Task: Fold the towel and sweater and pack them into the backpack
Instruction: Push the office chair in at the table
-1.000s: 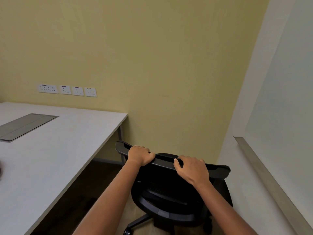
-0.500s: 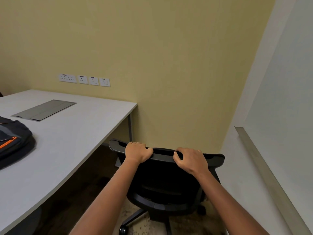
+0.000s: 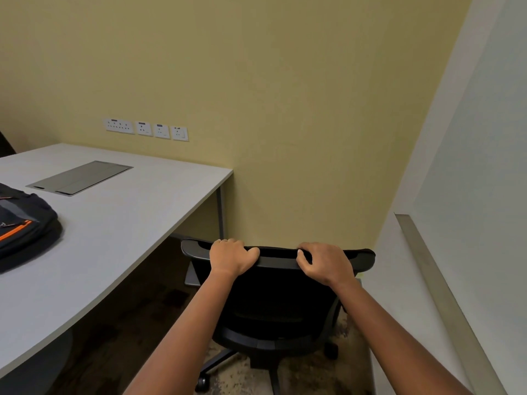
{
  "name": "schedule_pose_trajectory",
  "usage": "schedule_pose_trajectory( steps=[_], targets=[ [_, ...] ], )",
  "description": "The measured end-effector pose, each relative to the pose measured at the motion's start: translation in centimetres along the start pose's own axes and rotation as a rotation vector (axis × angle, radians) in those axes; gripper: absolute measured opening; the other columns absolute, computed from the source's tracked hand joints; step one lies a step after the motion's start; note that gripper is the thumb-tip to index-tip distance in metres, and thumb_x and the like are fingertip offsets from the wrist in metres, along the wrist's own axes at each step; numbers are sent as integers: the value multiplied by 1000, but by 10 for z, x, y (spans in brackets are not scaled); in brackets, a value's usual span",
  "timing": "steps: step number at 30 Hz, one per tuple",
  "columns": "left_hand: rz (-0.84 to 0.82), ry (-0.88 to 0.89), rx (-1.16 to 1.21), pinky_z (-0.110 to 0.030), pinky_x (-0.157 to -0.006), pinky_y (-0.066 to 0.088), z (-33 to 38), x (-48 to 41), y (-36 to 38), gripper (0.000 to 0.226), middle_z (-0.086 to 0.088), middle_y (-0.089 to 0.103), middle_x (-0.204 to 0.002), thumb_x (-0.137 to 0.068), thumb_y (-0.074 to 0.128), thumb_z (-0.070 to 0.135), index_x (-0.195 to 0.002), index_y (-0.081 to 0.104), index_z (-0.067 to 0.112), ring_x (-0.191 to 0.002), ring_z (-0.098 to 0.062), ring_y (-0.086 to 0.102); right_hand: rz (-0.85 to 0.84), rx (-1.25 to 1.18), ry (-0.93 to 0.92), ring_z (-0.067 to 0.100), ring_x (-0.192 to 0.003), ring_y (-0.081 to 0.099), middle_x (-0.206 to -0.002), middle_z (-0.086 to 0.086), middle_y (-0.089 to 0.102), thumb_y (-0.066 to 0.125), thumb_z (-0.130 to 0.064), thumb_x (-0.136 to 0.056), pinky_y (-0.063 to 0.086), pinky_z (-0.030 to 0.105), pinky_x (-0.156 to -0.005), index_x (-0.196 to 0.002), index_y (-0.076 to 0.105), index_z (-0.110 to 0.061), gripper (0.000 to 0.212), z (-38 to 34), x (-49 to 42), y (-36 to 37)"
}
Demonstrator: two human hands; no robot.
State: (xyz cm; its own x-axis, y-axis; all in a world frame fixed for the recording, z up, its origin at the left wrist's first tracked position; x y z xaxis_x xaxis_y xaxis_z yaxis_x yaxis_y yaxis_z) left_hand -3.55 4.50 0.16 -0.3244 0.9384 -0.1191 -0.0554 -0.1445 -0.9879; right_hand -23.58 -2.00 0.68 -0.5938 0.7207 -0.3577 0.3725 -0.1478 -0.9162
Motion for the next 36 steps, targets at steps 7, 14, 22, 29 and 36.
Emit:
schedule_pose_trajectory(
  steps=[7, 14, 22, 29, 36],
  targets=[
    [-141, -45, -55, -29, -72, 36, 9, -17, 1, 66, -7, 64, -107, -85, 23, 60, -110, 62, 13, -97, -22, 56, -4, -7, -71, 18, -74, 62, -85, -3, 70, 27, -42, -81, 41, 27, -59, -102, 67, -24, 49, 36, -13, -4],
    [-112, -83, -65, -29, -73, 36, 26, -30, 4, 59, -7, 64, -103, -92, 26, 56, -107, 62, 12, -96, -22, 58, 13, -21, -138, 17, -80, 63, -90, -5, 71, 17, -51, -78, 39, 25, -60, -103, 67, -25, 62, 64, -37, 1],
    [-69, -133, -52, -30, -73, 34, 31, -57, 8, 68, -8, 64, -103, -90, 21, 65, -105, 61, 12, -96, -23, 58, 7, -56, -192, 18, -85, 65, -95, -5, 72, 14, -54, -75, 43, 27, -68, -107, 67, -25, 69, 85, -80, 12],
    [-10, -129, 3, -30, -80, 41, 30, -86, 9, 98, -6, 64, -105, -65, 3, 80, -112, 61, 16, -96, -21, 58, -9, -14, -242, 18, -92, 64, -101, -6, 71, 10, -57, -75, 40, 28, -75, -111, 65, -28, 72, 104, -128, 27],
    [2, -214, -24, -30, -78, 42, 26, -122, 13, 94, -6, 63, -106, -67, 5, 76, -114, 61, 17, -98, -21, 58, 28, -2, -212, 20, -89, 63, -95, -5, 71, 1, -59, -66, 36, 31, -76, -106, 66, -29, 83, 116, -176, 45]
  ],
)
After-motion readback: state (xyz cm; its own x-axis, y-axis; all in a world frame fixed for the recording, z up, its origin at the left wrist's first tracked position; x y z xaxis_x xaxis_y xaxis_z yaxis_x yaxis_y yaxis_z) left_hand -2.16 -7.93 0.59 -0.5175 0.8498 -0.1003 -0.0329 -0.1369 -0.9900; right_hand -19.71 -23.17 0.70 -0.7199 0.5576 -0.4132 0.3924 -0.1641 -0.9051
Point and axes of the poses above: each hand's wrist, its own x-axis away from the middle knuckle, its own y-axis out of the palm, z = x × y, the point moved 1 cm from there along -x, towards the middle knuckle
